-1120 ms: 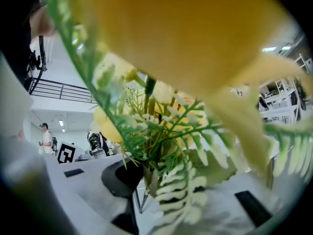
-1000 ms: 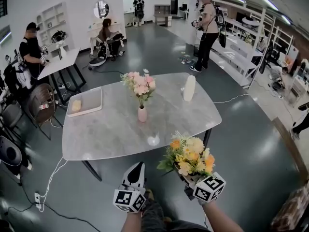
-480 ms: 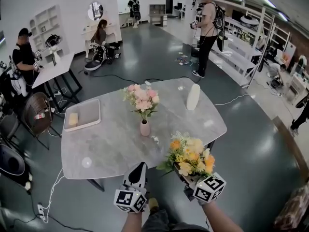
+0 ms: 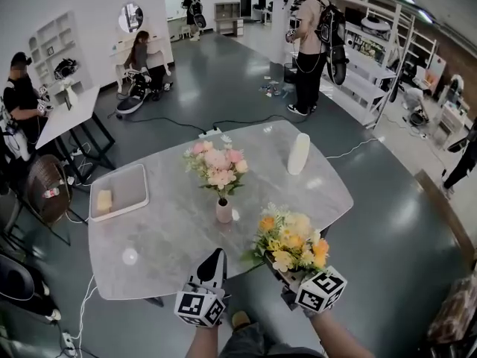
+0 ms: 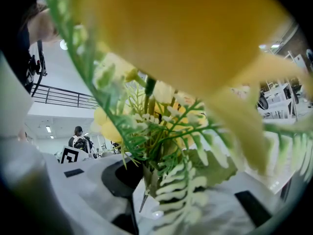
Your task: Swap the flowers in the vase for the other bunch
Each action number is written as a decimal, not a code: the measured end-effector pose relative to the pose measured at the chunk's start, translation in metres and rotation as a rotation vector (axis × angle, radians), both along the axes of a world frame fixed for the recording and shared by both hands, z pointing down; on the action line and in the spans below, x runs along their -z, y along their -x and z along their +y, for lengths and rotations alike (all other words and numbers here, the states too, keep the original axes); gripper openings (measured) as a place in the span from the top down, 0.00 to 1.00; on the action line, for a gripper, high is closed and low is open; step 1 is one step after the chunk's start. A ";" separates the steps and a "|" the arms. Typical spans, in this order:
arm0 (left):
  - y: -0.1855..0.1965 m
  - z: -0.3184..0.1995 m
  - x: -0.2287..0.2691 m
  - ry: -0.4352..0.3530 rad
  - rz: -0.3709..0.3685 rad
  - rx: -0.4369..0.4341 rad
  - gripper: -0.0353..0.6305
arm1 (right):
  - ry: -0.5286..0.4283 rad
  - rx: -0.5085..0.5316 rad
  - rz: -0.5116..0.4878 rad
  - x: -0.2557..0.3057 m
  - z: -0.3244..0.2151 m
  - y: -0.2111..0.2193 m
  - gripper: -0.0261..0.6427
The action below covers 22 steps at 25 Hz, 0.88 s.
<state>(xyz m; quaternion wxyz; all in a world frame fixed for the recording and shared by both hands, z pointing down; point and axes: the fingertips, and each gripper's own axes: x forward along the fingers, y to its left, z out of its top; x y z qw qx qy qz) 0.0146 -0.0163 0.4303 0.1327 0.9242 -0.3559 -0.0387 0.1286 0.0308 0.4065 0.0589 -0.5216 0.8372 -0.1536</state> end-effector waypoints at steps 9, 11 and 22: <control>0.003 -0.031 -0.012 0.014 0.012 -0.041 0.92 | 0.018 -0.037 0.004 -0.008 -0.033 0.005 0.78; 0.004 -0.038 -0.015 0.015 0.017 -0.053 0.92 | 0.020 -0.044 0.007 -0.010 -0.040 0.007 0.78; 0.003 -0.060 -0.030 0.013 0.023 -0.090 0.92 | 0.025 -0.073 0.013 -0.015 -0.060 0.008 0.78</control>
